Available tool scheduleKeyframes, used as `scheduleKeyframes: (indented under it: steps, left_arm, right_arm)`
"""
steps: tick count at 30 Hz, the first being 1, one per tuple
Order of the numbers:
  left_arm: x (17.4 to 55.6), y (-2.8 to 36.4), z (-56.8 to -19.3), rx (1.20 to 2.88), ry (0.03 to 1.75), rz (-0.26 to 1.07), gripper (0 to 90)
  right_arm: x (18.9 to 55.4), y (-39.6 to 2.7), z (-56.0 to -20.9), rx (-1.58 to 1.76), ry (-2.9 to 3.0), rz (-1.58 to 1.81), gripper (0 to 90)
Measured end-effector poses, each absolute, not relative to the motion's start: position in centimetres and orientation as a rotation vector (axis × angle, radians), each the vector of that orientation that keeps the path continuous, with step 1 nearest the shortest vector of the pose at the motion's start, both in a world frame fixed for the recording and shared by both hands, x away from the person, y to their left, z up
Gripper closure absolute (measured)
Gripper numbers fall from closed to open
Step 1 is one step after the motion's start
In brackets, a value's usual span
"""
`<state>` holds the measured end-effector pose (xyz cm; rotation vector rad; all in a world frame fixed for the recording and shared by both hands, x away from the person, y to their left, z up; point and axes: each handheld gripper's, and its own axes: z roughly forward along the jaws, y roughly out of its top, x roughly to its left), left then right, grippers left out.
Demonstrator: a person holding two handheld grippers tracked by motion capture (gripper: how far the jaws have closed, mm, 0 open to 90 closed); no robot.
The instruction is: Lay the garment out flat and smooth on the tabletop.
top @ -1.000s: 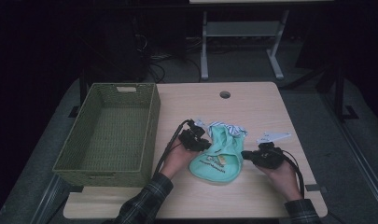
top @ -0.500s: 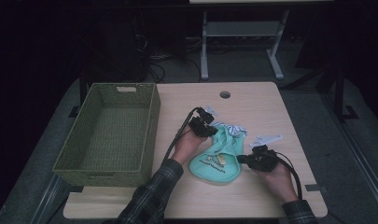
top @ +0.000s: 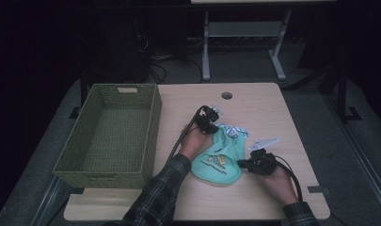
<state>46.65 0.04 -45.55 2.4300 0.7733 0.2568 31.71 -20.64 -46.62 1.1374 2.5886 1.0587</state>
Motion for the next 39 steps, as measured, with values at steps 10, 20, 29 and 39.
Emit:
scheduleKeyframes:
  steps: [10,20,29,39]
  left_arm:
    - [46.0,1.7,-45.4,2.430,0.825,0.254,89.6]
    - [43.6,3.8,-45.3,2.438,0.843,0.208,89.6]
    - [41.0,4.9,-45.0,2.387,0.812,0.173,86.6]
    - [39.5,5.4,-43.9,2.370,0.759,0.224,77.0]
  right_arm:
    - [32.1,-21.4,-46.5,1.151,2.546,0.996,89.8]
    - [33.2,-22.9,-46.5,1.202,2.476,0.958,89.8]
    - [33.3,-23.9,-46.2,1.235,2.426,0.995,86.7]
    - [31.2,-24.4,-45.4,1.213,2.442,1.052,82.4]
